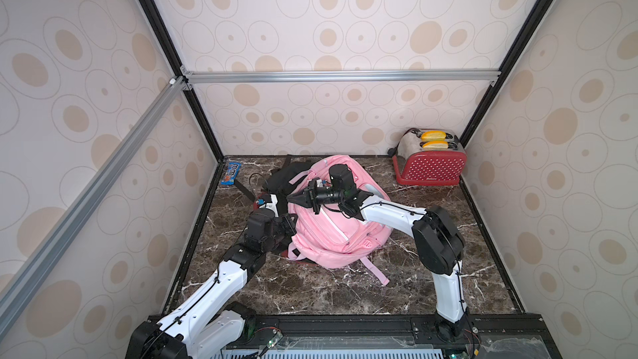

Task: Zip up the backpack
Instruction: Zip the zipper on the backpack.

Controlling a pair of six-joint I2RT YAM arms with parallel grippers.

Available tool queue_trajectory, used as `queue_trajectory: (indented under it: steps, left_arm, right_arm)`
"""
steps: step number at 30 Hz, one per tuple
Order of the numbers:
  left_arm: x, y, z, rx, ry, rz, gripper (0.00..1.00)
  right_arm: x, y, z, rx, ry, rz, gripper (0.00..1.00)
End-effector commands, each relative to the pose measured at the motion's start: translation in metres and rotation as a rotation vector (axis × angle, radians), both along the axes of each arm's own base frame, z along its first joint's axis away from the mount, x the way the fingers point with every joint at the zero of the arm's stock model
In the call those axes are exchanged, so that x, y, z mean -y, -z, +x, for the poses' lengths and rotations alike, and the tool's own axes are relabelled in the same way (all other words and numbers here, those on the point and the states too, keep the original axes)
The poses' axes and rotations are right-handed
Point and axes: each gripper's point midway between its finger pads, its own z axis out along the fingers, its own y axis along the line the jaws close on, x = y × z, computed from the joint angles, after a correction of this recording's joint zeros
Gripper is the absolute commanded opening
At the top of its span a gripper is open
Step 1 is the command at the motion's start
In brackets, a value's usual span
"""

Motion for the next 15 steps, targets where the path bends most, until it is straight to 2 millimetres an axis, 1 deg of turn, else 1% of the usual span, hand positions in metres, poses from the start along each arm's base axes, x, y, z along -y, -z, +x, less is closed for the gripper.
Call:
queue_trajectory:
  steps: [1, 6, 9, 15]
  left_arm:
    - [0.019, -0.018, 0.005, 0.055, 0.063, -0.071, 0.0]
    - [0.017, -0.008, 0.002, 0.038, 0.062, -0.052, 0.0]
    - [0.014, 0.0, -0.002, 0.023, 0.061, -0.032, 0.0]
    - [0.012, 0.007, -0.008, 0.023, 0.064, -0.041, 0.0]
  right_arm:
    - [-0.001, -0.08, -0.006, 0.195, -0.049, 0.211, 0.0]
    - [0.006, -0.075, 0.005, 0.175, -0.003, 0.219, 0.0]
    - [0.006, -0.073, 0.008, 0.164, 0.007, 0.223, 0.0]
    - [0.007, -0.07, 0.01, 0.15, 0.03, 0.22, 0.0]
